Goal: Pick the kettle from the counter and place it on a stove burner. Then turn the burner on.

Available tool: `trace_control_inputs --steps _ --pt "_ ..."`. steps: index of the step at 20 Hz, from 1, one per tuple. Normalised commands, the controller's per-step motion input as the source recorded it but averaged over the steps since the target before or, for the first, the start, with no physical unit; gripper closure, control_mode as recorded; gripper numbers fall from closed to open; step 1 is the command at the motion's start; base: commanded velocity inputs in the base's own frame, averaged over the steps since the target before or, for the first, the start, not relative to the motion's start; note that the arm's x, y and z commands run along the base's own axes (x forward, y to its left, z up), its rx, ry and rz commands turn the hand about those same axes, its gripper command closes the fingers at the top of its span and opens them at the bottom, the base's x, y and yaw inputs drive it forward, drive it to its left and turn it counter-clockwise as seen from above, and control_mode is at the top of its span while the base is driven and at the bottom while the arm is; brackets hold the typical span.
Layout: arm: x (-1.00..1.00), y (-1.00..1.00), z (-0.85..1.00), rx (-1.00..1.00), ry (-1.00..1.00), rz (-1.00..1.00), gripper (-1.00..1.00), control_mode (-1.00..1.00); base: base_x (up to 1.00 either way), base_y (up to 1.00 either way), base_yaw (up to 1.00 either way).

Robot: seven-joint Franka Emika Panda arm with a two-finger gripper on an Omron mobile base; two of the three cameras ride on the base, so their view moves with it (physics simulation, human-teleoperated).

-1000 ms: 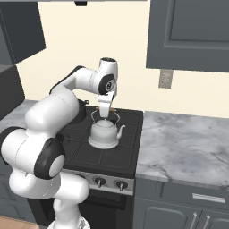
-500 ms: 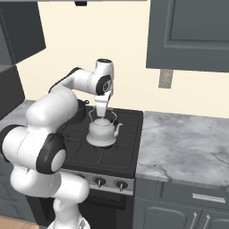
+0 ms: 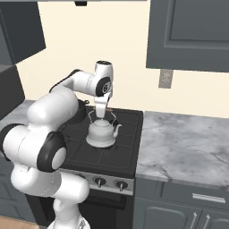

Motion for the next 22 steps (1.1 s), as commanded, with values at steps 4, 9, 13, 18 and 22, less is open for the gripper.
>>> trace_control_inputs --steps 4,9,13,18,22 --pt "0.02 0.0 -0.08 0.0 0.0 0.0 1.0 -1.0 0.0 0.0 0.0" --pt "0.04 0.0 -0.1 0.0 0.0 0.0 1.0 -1.0 0.0 0.0 0.0" --pt "0.09 0.0 -0.11 0.0 -0.01 0.0 1.0 -1.0 0.0 0.0 0.0" --pt "0.14 0.0 -0.09 0.0 -0.01 0.0 1.0 -1.0 0.0 0.0 0.0" --pt "0.15 0.0 -0.08 0.0 0.0 0.0 1.0 -1.0 0.0 0.0 0.0"
